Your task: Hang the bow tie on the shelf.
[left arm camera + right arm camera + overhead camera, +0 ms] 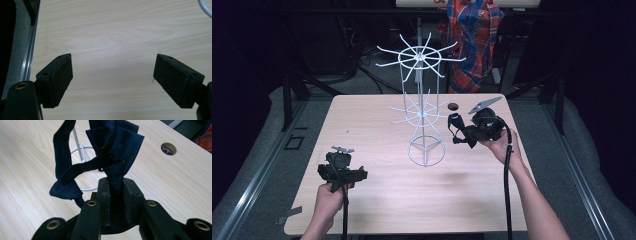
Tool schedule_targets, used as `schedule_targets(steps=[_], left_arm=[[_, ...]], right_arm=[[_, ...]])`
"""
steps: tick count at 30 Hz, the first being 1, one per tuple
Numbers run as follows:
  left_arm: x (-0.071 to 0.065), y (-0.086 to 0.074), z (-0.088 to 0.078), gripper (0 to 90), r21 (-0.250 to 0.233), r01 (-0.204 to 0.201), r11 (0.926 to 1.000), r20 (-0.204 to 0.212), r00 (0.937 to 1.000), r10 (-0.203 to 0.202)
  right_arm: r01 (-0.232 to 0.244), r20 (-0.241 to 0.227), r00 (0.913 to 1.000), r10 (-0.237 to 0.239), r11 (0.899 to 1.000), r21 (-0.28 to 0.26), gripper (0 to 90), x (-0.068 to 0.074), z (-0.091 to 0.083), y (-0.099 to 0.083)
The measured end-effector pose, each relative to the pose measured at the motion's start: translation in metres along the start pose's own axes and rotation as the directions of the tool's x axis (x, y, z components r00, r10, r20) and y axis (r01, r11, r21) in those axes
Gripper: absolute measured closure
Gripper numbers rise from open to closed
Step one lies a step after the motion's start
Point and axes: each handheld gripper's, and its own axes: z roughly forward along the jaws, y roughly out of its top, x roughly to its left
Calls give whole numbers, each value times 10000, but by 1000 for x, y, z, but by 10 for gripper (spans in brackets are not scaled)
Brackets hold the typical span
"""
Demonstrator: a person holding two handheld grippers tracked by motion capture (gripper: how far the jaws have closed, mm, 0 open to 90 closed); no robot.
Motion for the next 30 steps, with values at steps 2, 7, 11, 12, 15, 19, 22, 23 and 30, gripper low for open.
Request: schedule_targets(steps=[2,7,11,12,15,19,22,23,30], left_arm=[[0,0,0,162,-6,1,10000,-1,10000,-1],[0,0,0,162,-4,2,10000,2,10000,-2],[0,0,0,162,-5,2,10000,6,10000,-2],[0,0,0,162,-4,-1,10000,2,10000,1],[0,0,0,162,-8,1,10000,1,10000,-1],[0,0,0,162,-11,1,10000,5,10000,-1],[0,0,0,162,-10,-1,10000,9,10000,1],[0,0,0,162,-14,-1,10000,8,10000,1],[0,0,0,162,-8,-8,10000,14,10000,8]], right_arm=[[-1,-26,10000,1,10000,27,769,1,1,1],[5,-31,10000,-5,10000,27,769,2,4,3],[6,-14,10000,-6,10000,12,769,4,7,5],[-1,-29,10000,1,10000,-8,769,4,8,5],[0,-63,10000,0,10000,8,768,6,11,7],[-16,-74,10000,15,10000,-26,768,8,15,8],[-22,-110,9999,22,10000,-2,768,9,17,9],[10,-98,10000,-11,10000,-74,768,9,18,10],[96,-94,9999,-96,10000,-11,768,13,23,12]])
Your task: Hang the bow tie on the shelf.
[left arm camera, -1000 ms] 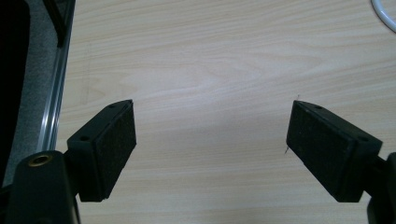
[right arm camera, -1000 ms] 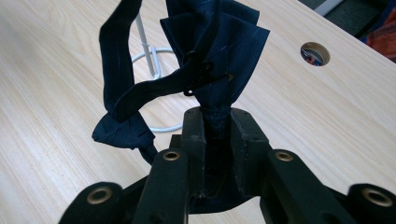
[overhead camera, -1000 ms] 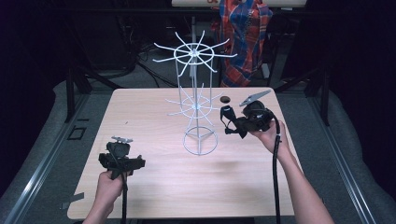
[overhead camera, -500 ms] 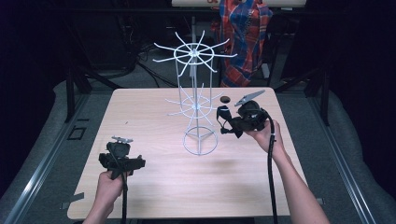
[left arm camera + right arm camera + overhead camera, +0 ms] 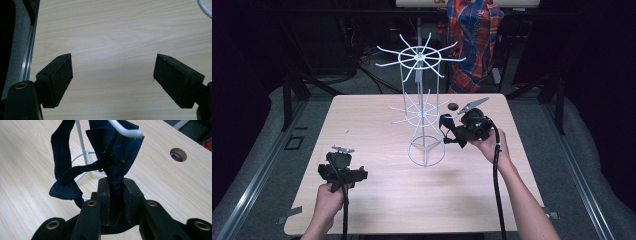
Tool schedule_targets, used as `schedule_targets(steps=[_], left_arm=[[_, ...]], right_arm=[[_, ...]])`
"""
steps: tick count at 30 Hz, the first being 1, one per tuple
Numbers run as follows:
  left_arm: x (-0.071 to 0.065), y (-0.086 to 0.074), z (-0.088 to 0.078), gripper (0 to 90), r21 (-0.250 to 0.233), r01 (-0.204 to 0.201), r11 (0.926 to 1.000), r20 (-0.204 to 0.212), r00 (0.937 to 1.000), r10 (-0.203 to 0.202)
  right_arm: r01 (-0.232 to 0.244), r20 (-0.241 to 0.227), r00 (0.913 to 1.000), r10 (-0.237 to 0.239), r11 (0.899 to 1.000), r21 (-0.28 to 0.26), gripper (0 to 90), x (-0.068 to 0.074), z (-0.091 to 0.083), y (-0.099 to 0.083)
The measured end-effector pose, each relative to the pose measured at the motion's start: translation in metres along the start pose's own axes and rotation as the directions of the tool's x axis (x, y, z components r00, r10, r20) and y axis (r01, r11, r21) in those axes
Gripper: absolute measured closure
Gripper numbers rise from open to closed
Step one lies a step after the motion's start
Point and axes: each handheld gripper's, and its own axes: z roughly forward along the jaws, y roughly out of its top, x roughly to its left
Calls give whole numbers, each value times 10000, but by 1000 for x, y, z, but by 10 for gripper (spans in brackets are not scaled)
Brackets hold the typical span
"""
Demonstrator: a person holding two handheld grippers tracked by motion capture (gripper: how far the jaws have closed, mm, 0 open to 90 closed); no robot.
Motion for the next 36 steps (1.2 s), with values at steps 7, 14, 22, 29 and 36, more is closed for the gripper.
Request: schedule_targets(steps=[7,14,22,29,36], left_arm=[[0,0,0,162,-28,-1,10000,-5,10000,1],[0,0,0,162,-25,-2,10000,1,10000,2],[-1,0,0,162,-12,-23,10000,27,10000,23],[0,0,0,162,26,-30,10000,56,10000,30],[-1,0,-1,161,20,-54,10000,56,10000,53]], right_arm=[[29,98,9999,-29,10000,21,767,3,5,2],[7,253,9997,-8,10000,31,766,4,13,2],[-230,149,9996,230,9997,16,762,3,21,0],[-487,138,9987,488,9987,-121,755,3,27,-2],[-593,70,9982,594,9982,-130,744,2,29,-5]])
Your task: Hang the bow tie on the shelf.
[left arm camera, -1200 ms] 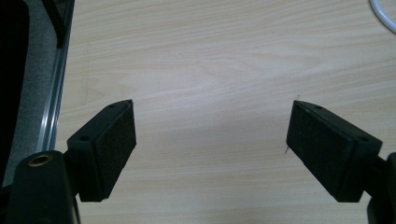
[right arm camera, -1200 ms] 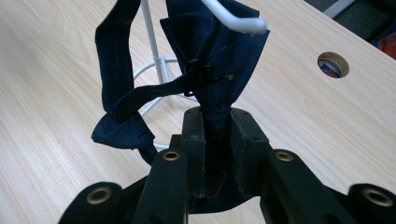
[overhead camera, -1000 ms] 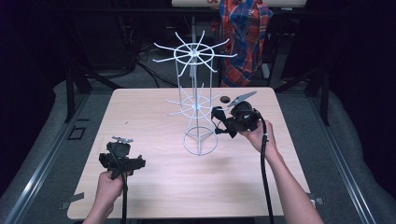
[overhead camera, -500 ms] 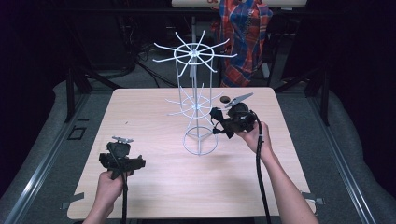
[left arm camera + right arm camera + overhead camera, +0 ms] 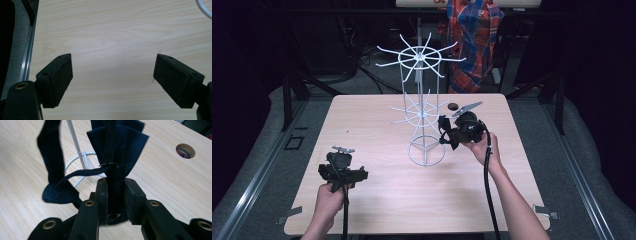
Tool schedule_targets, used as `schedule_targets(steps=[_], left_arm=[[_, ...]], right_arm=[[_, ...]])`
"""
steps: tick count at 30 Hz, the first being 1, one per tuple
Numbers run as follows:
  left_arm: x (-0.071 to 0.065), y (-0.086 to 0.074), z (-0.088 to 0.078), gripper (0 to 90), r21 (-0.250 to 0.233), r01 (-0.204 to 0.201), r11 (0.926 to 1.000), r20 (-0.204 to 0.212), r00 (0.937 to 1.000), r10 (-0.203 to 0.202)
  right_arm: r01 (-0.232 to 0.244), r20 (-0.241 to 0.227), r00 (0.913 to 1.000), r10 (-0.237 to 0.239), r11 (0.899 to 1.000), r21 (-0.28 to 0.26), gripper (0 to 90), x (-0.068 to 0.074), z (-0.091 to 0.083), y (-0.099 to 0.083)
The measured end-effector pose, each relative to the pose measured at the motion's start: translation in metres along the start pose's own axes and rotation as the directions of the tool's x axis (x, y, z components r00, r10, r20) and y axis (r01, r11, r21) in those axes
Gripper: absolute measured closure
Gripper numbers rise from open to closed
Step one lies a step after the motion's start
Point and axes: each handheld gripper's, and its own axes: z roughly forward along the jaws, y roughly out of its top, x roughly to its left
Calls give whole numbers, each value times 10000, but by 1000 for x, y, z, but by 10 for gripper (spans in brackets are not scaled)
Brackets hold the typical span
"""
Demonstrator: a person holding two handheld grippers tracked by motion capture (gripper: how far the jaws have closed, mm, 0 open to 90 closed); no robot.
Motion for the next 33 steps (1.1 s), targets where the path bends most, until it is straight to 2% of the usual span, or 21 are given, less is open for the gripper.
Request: schedule_targets(steps=[5,8,13,18,22,27,33], left_arm=[[0,0,0,162,-3,28,10000,1,10000,-28],[0,0,0,162,9,10,10000,4,10000,-10],[0,0,0,161,5,10,10000,1,10000,-10],[0,0,0,161,1,20,10000,3,10000,-20],[0,0,0,161,-7,22,10000,-2,10000,-22],[0,0,0,161,-30,40,10000,-36,10000,-40],[0,0,0,161,-4,31,10000,-11,10000,-31]], right_arm=[[-133,-193,9997,129,9997,-222,699,-2,-3,-1],[-259,-158,9995,255,9994,-231,690,-3,-4,-2],[-236,-189,9995,233,9996,-136,675,-3,-6,-2],[-18,-159,9999,19,10000,65,631,-2,-10,-2],[47,-74,10000,-45,9998,194,572,-2,-16,-2],[64,-116,9999,-59,9993,377,453,-2,-26,-4],[52,-95,9999,-48,9994,332,325,-3,-41,-10]])
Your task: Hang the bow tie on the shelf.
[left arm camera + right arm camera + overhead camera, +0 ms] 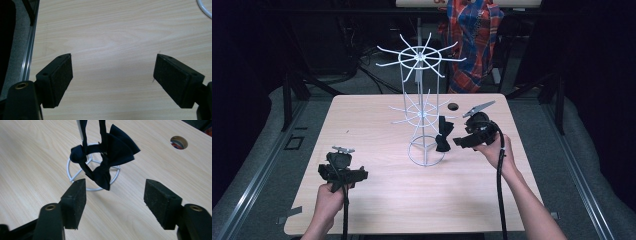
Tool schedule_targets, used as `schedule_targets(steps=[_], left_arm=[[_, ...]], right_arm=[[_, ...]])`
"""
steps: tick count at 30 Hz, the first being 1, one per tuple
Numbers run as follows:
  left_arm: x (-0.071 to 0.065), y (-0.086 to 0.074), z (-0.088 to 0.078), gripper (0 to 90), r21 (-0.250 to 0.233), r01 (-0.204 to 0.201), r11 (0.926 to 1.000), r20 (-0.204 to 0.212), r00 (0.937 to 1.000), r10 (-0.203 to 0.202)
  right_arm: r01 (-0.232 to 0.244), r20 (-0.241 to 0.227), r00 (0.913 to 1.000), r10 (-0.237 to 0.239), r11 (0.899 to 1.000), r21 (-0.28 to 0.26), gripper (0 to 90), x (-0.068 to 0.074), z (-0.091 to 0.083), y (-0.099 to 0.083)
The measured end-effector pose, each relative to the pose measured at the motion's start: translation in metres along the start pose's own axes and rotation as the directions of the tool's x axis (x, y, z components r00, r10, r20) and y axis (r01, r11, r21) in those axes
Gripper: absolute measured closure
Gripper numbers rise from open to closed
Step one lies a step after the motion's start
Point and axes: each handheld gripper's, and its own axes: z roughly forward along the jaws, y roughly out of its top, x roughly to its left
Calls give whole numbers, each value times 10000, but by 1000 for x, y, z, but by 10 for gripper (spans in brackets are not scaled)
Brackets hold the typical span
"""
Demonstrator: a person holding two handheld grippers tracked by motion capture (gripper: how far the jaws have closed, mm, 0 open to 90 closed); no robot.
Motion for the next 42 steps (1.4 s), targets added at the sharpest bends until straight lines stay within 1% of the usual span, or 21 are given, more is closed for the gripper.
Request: schedule_targets(steps=[4,7,10,11,18,19,23,29,32,33,35,37,38,39,42], left_arm=[[0,0,0,161,4,-4,10000,8,10000,4],[0,0,0,161,3,-5,10000,5,10000,5],[0,0,0,162,12,-2,10000,6,10000,2],[0,0,0,162,12,-2,10000,6,10000,2],[-1,0,0,162,5,-4,10000,1,10000,4],[-1,0,0,161,9,-4,10000,-2,10000,4],[-1,0,0,161,17,-17,10000,-8,10000,17],[-1,0,0,162,8,5,10000,-12,10000,-5],[-1,0,0,162,8,-11,10000,-8,10000,11],[-1,0,0,162,10,-10,10000,-8,10000,10],[-1,0,0,162,11,-23,10000,-13,10000,23],[-1,0,0,162,7,-32,10000,-8,10000,32],[-1,0,0,162,7,-34,10000,-4,10000,34],[-1,0,0,162,7,-39,10000,-5,10000,39],[0,0,0,161,10,13,10000,27,10000,-13]], right_arm=[[-37,22,10000,37,10000,-56,266,0,-10,-6],[43,110,9999,-42,9999,-99,240,1,-17,-11],[-13,197,9998,19,9996,-290,187,2,-24,-17],[59,249,9997,-53,9997,-230,188,2,-26,-19],[27,260,9997,-25,10000,-84,143,4,-37,-37],[73,190,9998,-72,9999,-77,137,3,-37,-40],[66,225,9997,-69,9999,131,116,2,-39,-51],[62,375,9993,-67,9999,121,87,1,-40,-67],[57,449,9990,-69,9996,261,74,1,-40,-76],[86,507,9987,-105,9993,365,75,2,-40,-80],[124,593,9981,-145,9993,356,90,3,-40,-87],[21,569,9984,-53,9985,554,65,3,-37,-95],[44,514,9986,-81,9974,715,52,3,-35,-98],[9,557,9984,-54,9968,802,40,3,-33,-102],[140,515,9985,-197,9940,1083,14,5,-28,-111]])
